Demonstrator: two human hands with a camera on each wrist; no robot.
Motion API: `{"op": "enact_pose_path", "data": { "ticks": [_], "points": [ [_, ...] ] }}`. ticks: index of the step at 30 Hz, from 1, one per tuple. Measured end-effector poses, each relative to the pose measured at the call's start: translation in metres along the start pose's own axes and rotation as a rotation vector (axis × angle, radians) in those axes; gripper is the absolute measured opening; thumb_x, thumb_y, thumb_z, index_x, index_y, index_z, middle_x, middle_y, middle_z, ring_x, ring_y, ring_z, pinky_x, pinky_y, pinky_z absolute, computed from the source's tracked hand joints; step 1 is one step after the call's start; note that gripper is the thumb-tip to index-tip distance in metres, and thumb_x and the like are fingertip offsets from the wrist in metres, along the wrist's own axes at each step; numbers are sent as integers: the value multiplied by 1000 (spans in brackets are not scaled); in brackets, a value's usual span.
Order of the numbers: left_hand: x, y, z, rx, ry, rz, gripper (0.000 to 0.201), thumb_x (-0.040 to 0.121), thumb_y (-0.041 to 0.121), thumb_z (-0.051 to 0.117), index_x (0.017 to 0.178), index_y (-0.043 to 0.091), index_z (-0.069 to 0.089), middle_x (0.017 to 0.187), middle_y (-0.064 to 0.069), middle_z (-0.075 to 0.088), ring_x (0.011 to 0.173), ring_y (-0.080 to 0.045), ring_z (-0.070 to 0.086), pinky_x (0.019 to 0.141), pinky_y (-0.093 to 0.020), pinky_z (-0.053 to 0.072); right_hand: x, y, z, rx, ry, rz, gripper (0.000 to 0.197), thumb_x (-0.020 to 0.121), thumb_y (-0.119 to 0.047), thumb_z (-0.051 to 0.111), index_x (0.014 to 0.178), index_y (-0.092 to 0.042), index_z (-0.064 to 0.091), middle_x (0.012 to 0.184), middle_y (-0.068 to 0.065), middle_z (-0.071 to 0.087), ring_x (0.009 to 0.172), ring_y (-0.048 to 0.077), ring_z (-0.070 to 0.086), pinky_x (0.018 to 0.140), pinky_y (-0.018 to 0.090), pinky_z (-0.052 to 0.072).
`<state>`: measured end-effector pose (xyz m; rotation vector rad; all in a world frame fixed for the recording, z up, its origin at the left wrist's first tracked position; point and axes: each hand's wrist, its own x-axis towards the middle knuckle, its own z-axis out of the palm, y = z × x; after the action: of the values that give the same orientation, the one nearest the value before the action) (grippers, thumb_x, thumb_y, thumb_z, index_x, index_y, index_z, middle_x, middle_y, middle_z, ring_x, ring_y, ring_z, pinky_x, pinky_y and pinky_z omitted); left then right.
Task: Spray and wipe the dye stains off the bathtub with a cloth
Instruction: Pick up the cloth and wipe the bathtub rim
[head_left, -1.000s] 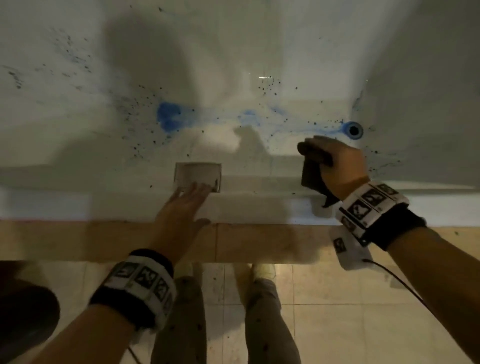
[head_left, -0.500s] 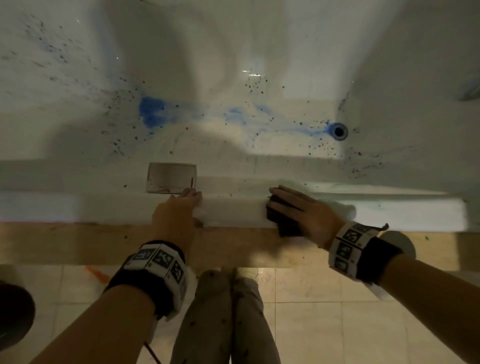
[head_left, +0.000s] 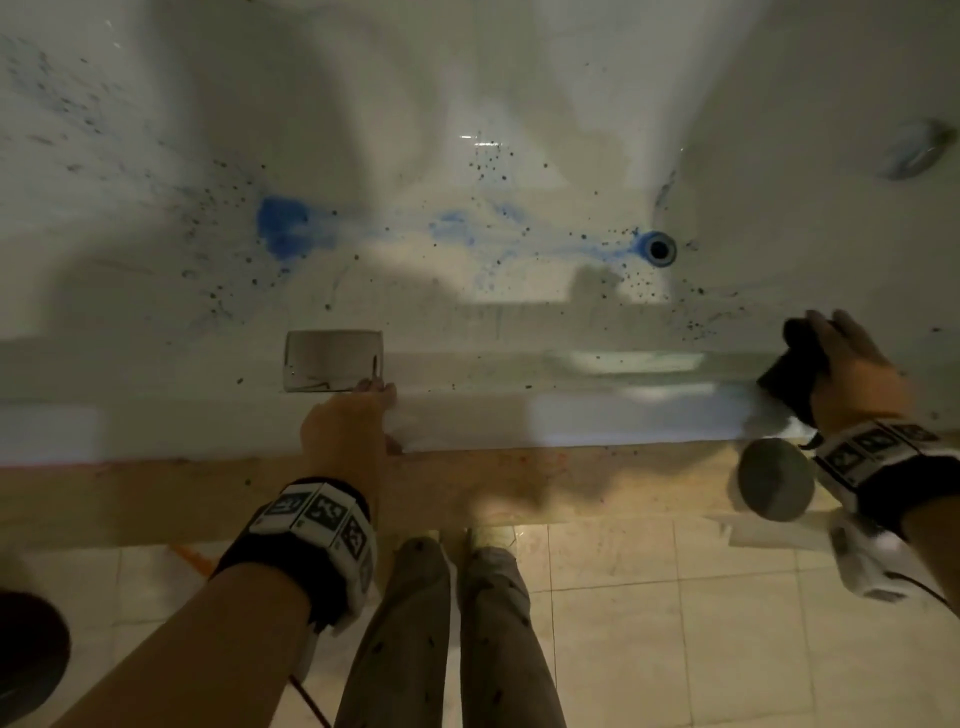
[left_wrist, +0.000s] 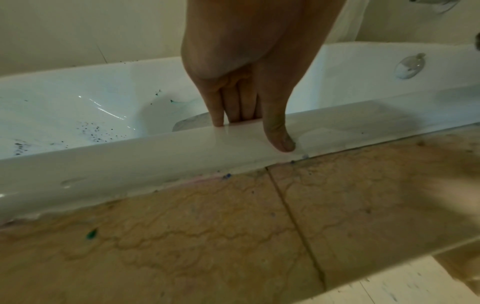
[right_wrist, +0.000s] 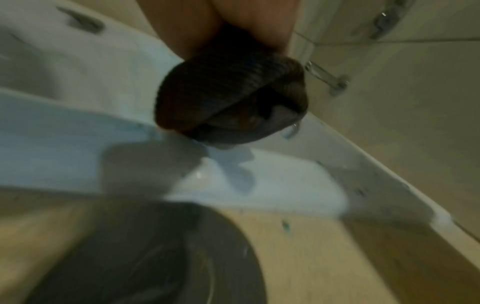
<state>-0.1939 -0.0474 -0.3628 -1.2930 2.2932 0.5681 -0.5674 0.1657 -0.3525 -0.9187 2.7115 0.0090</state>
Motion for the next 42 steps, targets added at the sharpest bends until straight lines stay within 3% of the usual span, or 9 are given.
{"op": "enact_pose_path", "data": {
  "ticks": [4,12,16,19,22,26,34,38,42],
  "points": [
    [-1,0,0,23,-18,-6,59,89,32,59,143,22,36,148,0,36,131,-18,43,105,-29,35,-35,-32,40,209,44,137,43,91,-3,49,134,-6,48,147,20,33,132,39,35,110,41,27],
    [-1,7,-2,64,-51,-10,60,89,31,60,143,20,36,146,-3,40,130,-21,43,104,-33,37,-70,-178,64,162,-192,-182,51,92,-15,48,141,-15,36,155,7,17,143,29,8,117,40,8],
    [-3,8,-4,64,-63,-29,60,88,32,60,142,21,36,148,-3,37,131,-21,42,105,-33,36,-74,-222,47,353,-346,-340,44,92,-9,49,136,-15,46,151,4,29,140,22,24,112,25,15],
    [-4,11,-6,63,-46,-28,58,88,30,60,141,20,39,147,-4,38,130,-23,43,105,-34,37,-53,-200,12,474,-180,-257,40,85,1,53,123,-11,60,138,8,48,133,19,37,107,17,19],
    [-4,12,-7,41,-52,-30,58,90,28,59,142,19,36,148,-6,37,132,-23,40,107,-33,34,-30,-146,0,360,-23,-135,36,86,-3,55,120,-10,62,136,14,50,129,26,43,107,23,25],
    [-3,9,-4,78,-44,-6,60,90,30,57,144,21,32,150,-3,34,133,-20,39,106,-31,34,-46,-115,36,284,-149,-20,49,91,-12,53,139,-11,41,150,16,28,136,34,31,112,38,25],
    [1,11,-6,145,-82,16,62,93,35,52,147,23,23,154,0,24,135,-16,36,106,-28,34,-107,-210,86,203,-102,-462,56,67,-10,75,120,-6,59,130,23,52,116,46,51,95,61,34],
    [1,9,-8,158,-91,32,62,94,35,50,147,22,21,154,-1,23,136,-17,35,107,-28,32,-76,-207,68,290,-227,-485,45,90,-9,55,134,-13,48,147,11,35,133,31,37,112,37,30],
    [0,9,-8,164,-79,43,60,94,33,50,147,21,23,152,-2,27,134,-18,36,105,-28,34,-35,-182,35,556,62,-313,39,78,9,58,113,-7,65,126,14,58,116,30,55,99,17,35]
  ]
}}
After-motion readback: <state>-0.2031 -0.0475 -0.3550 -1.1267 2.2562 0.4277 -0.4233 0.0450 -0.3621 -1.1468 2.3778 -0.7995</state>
